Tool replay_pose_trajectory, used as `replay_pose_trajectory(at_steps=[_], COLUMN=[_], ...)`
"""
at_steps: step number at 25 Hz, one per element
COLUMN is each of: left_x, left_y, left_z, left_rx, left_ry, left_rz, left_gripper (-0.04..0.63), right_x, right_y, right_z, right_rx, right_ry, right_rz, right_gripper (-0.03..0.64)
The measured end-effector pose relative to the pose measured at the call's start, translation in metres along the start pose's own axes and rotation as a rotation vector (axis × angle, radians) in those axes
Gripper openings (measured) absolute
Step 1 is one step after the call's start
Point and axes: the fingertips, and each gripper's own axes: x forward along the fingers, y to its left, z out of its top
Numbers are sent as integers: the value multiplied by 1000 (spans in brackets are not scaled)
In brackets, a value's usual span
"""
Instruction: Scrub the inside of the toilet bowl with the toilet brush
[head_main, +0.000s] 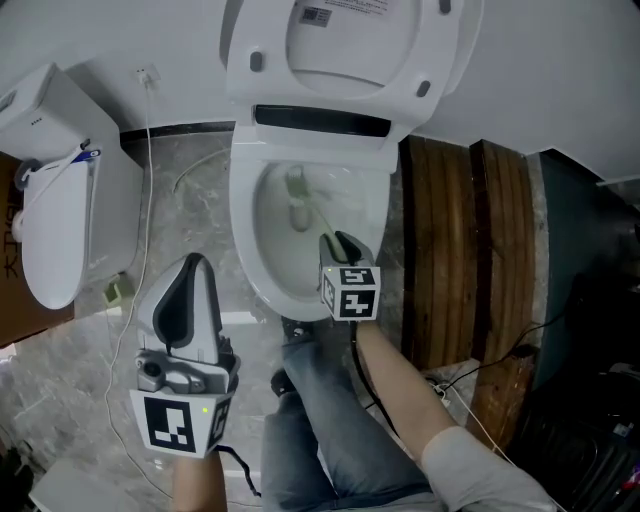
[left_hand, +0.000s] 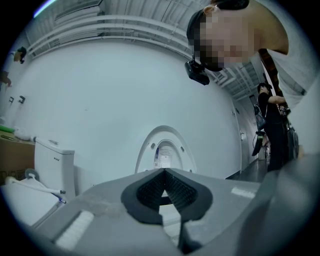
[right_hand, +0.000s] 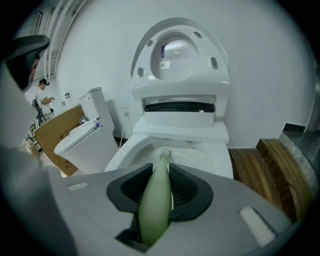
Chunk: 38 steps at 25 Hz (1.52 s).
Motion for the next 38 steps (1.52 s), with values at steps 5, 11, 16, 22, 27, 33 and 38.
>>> replay_pose_trajectory(at_steps=[5,11,16,22,27,33,38], left_x=[-2,-7,-12,-18,-24,-31,-34], left_y=[6,9,8,2,-7,-15,-25], left_z=[2,1,2,5,9,9,13], left_rx=[-4,-11,-10,-19,-32,-17,-14], left_ry=[-2,5,15,18,15,17,11], left_rz=[8,17,15,9,-7,-22,-36], left_gripper=[3,3,3,3,3,3,3], right_x=[4,0,-12,-31,-50,-70,-87], right_y=[13,41,58,63,67,67,65], right_z=[-10,-15,-23,-37,-53,-70,-83], right_rx=[45,72,66,115,147,172,175], right_ry=[27,50,69,84,102,119,129], right_rz=[26,106,148,176,188,197,206], right_gripper=[103,101,101,101,101,101,103])
